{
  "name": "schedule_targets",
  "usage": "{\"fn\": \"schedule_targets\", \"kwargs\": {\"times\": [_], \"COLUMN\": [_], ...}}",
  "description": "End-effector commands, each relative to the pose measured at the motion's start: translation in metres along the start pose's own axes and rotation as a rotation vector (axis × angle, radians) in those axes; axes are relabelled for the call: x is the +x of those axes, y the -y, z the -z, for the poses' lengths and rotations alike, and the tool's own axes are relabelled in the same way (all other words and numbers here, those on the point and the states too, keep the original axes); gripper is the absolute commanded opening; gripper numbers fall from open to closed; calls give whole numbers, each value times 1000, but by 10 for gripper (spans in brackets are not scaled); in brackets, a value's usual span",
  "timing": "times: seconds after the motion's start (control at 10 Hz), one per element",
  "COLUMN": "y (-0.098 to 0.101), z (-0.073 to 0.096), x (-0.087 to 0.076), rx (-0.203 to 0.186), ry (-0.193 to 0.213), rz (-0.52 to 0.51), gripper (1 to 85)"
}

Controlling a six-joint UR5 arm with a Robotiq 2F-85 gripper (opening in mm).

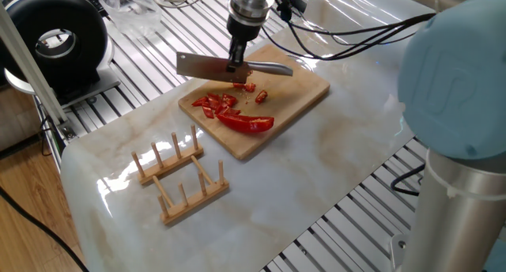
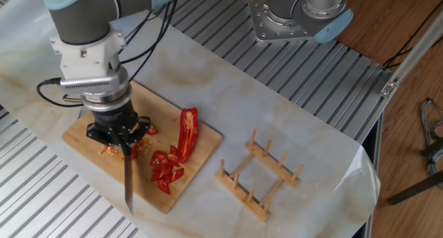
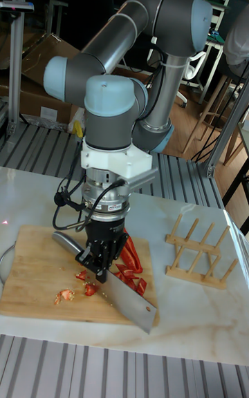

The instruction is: Chop the chili peppers

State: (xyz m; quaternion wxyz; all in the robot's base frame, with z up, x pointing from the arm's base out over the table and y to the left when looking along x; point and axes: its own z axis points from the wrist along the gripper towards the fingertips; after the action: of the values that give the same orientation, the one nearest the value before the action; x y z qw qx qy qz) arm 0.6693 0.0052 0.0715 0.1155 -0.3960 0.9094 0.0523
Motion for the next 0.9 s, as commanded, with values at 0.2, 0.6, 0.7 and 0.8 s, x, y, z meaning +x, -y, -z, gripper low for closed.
{"fn": "schedule_targets", "kwargs": {"times": [0.2,0.6,0.7,0.8], "y": [-30,-18,-11,-3], "z": [-2,15,19,21], "x": [-27,-13,-7,-1], "rx": [-55,-40,-22,3], "ry": [29,-3,-21,-35], "rz": [-72,-33,-20,-15], "gripper": [13,13,13,13]}}
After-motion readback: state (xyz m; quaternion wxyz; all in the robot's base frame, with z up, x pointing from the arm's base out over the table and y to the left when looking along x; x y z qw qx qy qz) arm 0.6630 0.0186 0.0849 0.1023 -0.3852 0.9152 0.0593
